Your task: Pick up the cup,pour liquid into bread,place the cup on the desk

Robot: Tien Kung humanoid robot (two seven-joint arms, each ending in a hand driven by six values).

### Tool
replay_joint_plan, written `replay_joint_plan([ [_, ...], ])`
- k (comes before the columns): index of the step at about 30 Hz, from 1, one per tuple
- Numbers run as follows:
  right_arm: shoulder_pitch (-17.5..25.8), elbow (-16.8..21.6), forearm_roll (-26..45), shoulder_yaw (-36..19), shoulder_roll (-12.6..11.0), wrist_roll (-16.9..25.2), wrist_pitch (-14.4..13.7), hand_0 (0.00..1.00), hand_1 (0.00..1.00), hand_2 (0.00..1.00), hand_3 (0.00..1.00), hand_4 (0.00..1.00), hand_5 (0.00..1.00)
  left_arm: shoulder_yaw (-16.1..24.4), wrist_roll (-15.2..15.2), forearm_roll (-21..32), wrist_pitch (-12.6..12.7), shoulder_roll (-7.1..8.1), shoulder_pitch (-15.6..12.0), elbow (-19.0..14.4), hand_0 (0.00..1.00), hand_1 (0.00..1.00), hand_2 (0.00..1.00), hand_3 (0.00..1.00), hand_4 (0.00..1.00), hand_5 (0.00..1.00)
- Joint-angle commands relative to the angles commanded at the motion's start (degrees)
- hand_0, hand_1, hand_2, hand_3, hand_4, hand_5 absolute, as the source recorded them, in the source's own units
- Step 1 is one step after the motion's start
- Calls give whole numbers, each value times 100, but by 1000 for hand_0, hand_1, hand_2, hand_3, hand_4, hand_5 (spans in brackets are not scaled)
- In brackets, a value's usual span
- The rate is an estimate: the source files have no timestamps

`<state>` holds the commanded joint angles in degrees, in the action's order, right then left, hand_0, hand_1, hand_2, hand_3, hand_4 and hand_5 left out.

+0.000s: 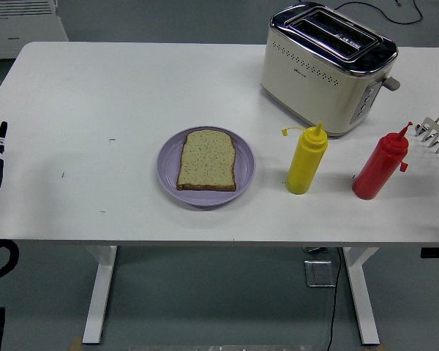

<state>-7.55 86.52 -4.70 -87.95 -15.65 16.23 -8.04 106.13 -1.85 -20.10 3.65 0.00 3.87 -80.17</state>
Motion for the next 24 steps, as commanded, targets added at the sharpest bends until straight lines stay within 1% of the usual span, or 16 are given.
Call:
replay_joint_plan([
  [7, 1, -92, 10, -8, 6, -45, 11, 806, 748, 786, 828, 764, 549, 6, 2, 0, 1, 0, 13, 0, 794, 761, 757, 691, 570, 998],
  [13, -24, -169, 7, -37, 17, -19, 165, 805, 748, 786, 829, 766, 553, 24, -1, 2, 0, 0, 33, 0, 794, 761, 757, 691, 570, 998],
  [24, -51, -245, 16, -69, 34, -60, 109, 808, 750, 788, 830, 767, 555, 56, -5, 4, -5, 0, 43, -1, 793, 761, 757, 691, 570, 998],
])
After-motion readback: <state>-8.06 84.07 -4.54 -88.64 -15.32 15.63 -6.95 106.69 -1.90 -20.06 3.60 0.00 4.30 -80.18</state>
